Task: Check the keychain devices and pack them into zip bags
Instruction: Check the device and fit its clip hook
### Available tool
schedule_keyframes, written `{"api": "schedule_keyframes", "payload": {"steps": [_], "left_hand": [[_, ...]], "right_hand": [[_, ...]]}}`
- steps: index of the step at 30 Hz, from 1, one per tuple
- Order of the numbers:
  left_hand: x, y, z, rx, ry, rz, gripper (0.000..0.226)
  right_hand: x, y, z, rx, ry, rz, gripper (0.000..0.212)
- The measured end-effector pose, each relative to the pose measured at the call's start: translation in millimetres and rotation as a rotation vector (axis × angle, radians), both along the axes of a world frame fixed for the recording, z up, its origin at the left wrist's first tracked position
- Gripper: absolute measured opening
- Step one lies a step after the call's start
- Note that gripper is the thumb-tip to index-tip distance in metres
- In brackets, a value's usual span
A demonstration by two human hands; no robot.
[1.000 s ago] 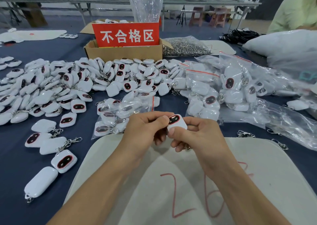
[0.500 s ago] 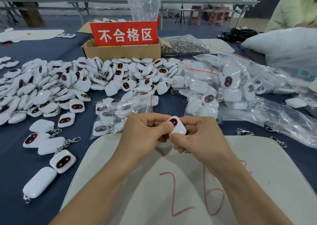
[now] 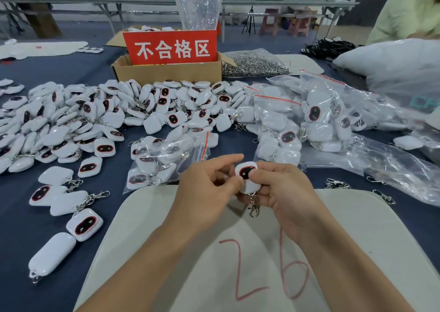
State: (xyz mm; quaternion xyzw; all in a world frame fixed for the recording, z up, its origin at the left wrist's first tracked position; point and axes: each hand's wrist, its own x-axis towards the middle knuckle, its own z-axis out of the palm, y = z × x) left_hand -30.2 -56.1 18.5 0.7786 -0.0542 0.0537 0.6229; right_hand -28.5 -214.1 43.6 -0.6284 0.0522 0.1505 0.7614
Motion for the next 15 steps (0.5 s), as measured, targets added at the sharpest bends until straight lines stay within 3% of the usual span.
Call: {"api": "schedule_keyframes", "payload": {"steps": [15], "left_hand": [[-1.8,-0.7,5.2,-0.078,0.093,0.113,0.022]], "right_hand": [[1.9,2.8,-6.6,-0.114,-0.042,0.093,0.033]]}}
